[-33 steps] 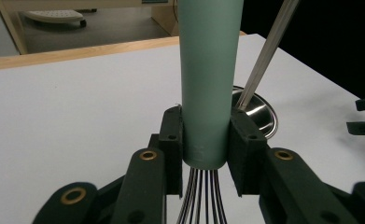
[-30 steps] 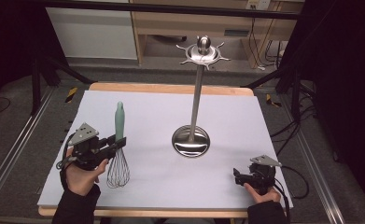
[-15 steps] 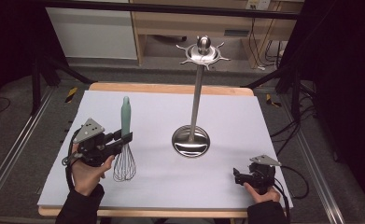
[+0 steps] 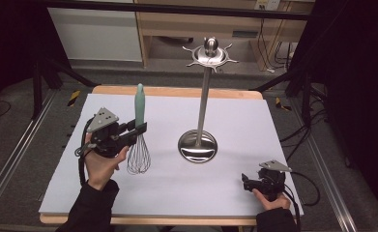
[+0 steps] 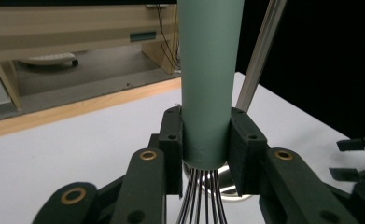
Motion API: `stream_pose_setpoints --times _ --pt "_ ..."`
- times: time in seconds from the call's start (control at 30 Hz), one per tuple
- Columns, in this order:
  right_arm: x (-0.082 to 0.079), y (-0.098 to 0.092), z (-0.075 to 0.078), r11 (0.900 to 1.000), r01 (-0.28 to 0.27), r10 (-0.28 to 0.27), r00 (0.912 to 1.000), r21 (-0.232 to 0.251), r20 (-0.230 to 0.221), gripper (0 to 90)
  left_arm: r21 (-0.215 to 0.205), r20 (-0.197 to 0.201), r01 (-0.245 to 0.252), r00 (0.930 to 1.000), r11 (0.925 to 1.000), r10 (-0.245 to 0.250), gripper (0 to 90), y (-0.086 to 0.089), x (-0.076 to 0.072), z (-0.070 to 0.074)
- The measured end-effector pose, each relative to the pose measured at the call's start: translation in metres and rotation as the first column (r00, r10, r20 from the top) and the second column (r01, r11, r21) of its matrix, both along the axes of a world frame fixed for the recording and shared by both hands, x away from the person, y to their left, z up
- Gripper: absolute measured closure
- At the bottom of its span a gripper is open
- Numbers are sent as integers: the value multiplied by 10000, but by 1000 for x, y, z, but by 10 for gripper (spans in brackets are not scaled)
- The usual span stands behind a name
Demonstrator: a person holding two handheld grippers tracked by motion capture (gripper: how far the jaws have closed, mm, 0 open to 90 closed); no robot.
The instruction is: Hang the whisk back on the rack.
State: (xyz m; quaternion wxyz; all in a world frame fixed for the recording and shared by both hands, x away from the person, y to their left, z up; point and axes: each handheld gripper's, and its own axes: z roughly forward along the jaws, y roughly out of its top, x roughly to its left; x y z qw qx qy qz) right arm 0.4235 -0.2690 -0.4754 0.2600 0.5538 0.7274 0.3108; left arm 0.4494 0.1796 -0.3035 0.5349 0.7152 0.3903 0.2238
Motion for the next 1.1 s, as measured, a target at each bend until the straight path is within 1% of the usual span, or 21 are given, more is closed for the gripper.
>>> stream_pose_setpoints --times 0.13,0.23,0.3,0.33,0.47,0.67,0.83,0.87,0.97,1.1 --pt "0 0 0 10000 -2 2 10000 -4 28 78 -1 185 -60 9998 10000 60 689 -7 7 10" --pt "0 0 0 10000 9 -9 10000 23 21 78 -49 222 -23 9998 10000 24 689 -11 11 16" --pt "0 -1 0 10000 -1 1 10000 9 25 78 -53 236 -2 9997 10000 3 689 -12 13 18" --pt "0 -1 1 10000 5 -5 10000 33 25 78 -61 291 3 9996 10000 -1 689 -14 16 21" --pt "0 -1 1 10000 16 -17 10000 51 15 78 -109 420 -9 9991 9999 14 689 -18 23 28" --pt "0 -1 1 10000 5 -5 10000 67 8 78 -66 497 94 9987 9999 -91 689 -25 34 35" --pt "0 -1 1 9999 22 -23 10000 107 33 78 -81 562 145 9983 9999 -140 689 -29 40 38" --pt "0 -1 1 10000 6 -7 10000 97 52 77 -40 569 159 9983 9999 -156 689 -32 44 39" --pt "0 -1 1 10000 7 -7 10000 79 61 78 23 582 193 9981 9998 -194 689 -35 48 39" --pt "0 -2 1 10000 40 -40 10000 87 72 77 149 511 233 9984 9996 -241 689 -40 57 39"
